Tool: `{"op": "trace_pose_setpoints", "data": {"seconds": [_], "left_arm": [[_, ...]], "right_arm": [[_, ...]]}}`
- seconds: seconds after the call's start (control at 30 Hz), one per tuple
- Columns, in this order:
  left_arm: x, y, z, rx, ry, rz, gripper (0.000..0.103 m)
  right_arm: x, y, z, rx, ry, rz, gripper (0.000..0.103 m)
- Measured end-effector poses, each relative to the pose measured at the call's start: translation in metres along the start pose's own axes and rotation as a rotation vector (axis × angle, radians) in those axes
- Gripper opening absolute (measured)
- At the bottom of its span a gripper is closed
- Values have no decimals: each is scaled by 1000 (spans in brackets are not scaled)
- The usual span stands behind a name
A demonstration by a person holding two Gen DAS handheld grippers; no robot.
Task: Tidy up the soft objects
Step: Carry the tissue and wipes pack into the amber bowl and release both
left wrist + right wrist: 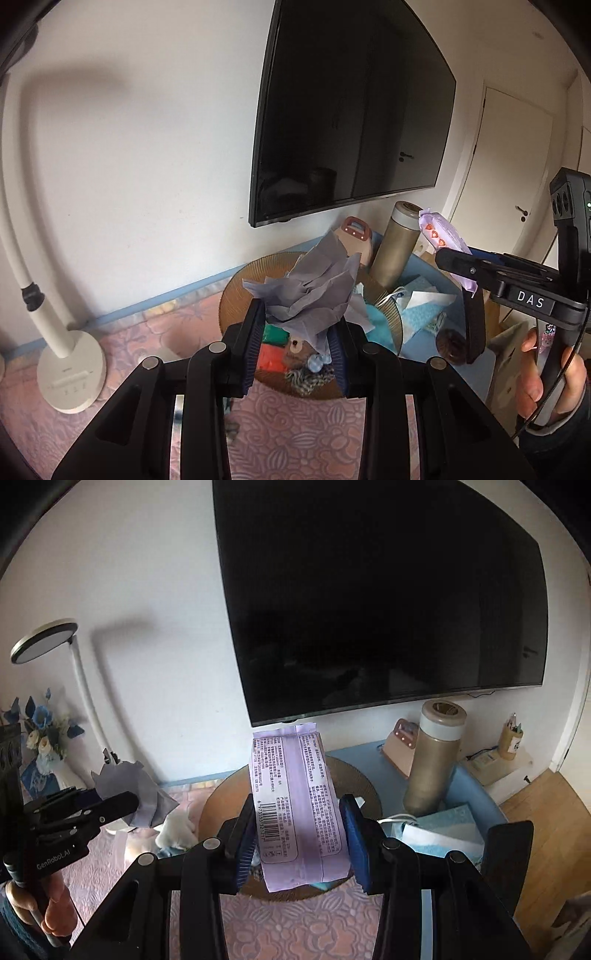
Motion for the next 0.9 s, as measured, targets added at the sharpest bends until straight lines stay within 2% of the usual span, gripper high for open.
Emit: {"op": "trace_pose_setpoints", "data": {"seconds": [0.17,0.23,0.3,0.33,0.37,0.47,0.63,0.77,0.9], "left_arm": [[-9,3,27,5,15,-10,30],[-14,5,37,-7,19,-17,34],[-14,12,46,-10,27,-46,54],[-13,15,48,-10,30,-67,70],[-11,18,46,-4,20,-81,73],[-2,24,39,17,26,-107,73],[16,36,9,9,22,-165,73],[27,47,-32,-34,-3,-185,73],[49,61,-83,-116,-24,-179,73]], "right_arm": [[-20,4,38,11,44,13,43],[-24,8,52,17,68,7,43],[-26,8,64,19,96,13,52],[-25,6,67,18,101,25,62],[-25,4,69,17,103,32,63],[-17,1,69,23,112,23,63],[0,1,61,12,138,32,63],[12,15,46,-27,140,35,63],[31,50,28,-80,142,-7,64]]}}
Point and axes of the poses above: each gripper's, at about its wrist camera, not at the fingertips, and z roughly the way its jaws point, y to its left, x to its underside, the point moved 8 cm from there along z, roughly the way its jaws point, and after that the axes turned 14 degrees about x, right-handed, at the moved point
